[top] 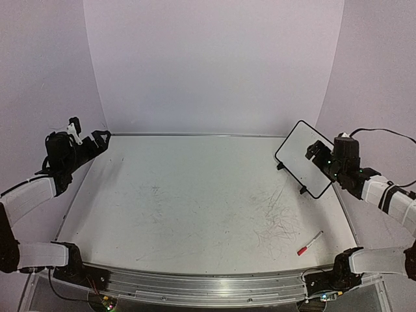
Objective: Write a sentence on the whiteboard
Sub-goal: Move the whiteboard to the center of the board.
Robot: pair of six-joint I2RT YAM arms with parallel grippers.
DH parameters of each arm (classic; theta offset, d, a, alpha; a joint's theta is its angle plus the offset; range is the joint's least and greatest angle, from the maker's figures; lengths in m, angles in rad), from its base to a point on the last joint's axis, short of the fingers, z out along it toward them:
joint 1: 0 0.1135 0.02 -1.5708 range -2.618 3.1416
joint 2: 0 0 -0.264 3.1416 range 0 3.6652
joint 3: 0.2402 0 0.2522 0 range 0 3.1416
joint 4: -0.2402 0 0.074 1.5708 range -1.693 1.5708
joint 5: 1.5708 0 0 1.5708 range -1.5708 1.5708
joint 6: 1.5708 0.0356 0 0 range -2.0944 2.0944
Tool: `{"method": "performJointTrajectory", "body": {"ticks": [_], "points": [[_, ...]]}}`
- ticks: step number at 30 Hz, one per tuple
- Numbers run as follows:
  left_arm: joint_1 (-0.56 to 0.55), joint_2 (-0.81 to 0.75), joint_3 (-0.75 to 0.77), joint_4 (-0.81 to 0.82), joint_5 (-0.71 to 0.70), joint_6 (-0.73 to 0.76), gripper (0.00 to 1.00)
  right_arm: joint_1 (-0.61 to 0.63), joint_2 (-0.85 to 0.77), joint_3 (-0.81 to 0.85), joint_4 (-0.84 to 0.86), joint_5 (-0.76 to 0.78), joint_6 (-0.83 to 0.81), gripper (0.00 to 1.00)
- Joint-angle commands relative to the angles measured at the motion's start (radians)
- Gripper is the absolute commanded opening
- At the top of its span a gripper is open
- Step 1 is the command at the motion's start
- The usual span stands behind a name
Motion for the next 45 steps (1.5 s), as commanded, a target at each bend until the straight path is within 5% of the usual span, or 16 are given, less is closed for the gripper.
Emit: {"method": "performJointTrajectory", "body": {"ticks": [1,18,41,45], "points": [[0.0,0.04,0.109,-0.111,-0.005,-0.016,0.99,0.042,0.124,0.07,-0.077,0.034,0.129,0.98],[0.0,0.077,0.204,-0.395,-0.034,0.07,0.99,0.045,0.532,0.187,-0.12,0.063,0.343,0.98],[0.0,0.02,0.226,-0.444,-0.018,0.081,0.99,0.045,0.71,0.243,-0.122,0.276,0.41,0.66],[0.0,0.014,0.229,-0.449,-0.016,0.085,0.99,0.048,0.72,0.263,-0.131,0.272,0.369,0.67]]}}
